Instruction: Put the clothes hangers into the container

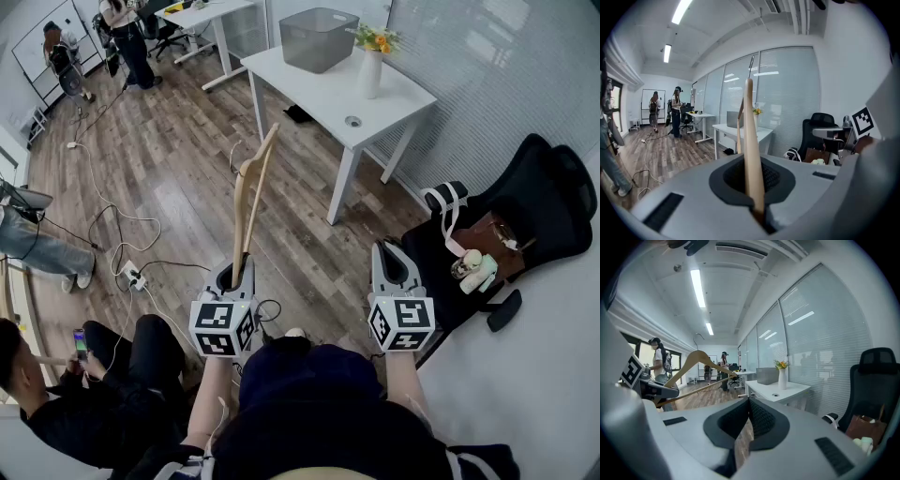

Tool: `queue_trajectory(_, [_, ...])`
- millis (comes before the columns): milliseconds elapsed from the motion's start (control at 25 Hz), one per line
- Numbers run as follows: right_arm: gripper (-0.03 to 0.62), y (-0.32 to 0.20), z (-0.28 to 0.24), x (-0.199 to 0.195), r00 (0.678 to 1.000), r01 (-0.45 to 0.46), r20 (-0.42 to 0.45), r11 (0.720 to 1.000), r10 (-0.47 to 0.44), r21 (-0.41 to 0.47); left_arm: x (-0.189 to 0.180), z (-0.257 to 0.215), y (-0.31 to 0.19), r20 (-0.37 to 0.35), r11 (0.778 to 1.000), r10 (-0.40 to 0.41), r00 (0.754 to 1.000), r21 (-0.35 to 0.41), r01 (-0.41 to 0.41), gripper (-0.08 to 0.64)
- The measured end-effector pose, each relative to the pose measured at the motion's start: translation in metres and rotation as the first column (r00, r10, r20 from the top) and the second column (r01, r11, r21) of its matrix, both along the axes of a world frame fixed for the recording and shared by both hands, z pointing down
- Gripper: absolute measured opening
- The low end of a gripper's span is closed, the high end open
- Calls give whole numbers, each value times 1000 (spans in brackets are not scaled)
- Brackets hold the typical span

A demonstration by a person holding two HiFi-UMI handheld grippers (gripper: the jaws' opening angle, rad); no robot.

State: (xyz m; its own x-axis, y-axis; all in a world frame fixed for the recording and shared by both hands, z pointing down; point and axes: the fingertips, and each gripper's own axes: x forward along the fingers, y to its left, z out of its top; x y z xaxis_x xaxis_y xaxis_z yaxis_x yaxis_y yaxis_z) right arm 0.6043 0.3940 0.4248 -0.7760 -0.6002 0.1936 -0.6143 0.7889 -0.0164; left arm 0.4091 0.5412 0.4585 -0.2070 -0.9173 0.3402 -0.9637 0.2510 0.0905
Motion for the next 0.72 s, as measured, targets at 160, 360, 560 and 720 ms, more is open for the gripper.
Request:
queue_trajectory(160, [27, -1, 0, -1, 1000, 0, -2, 1000, 0, -5, 0, -1, 0, -1, 1000, -2, 1000, 2, 2, 8])
queue_trajectory(360, [28, -2, 0, -2, 998, 5, 57, 998, -2, -55, -1, -2, 0, -4, 1000, -4, 1000, 6, 4, 8])
queue_trajectory(560, [28, 0, 3, -8, 999, 0, 42, 999, 2, -54, -8, -1, 1, -5, 1000, -6, 1000, 11, 6, 8])
queue_trajectory(720, [28, 3, 7, -20, 999, -5, 41, 999, 7, -54, -18, 1, 6, -2, 1000, -1, 1000, 13, 1, 8])
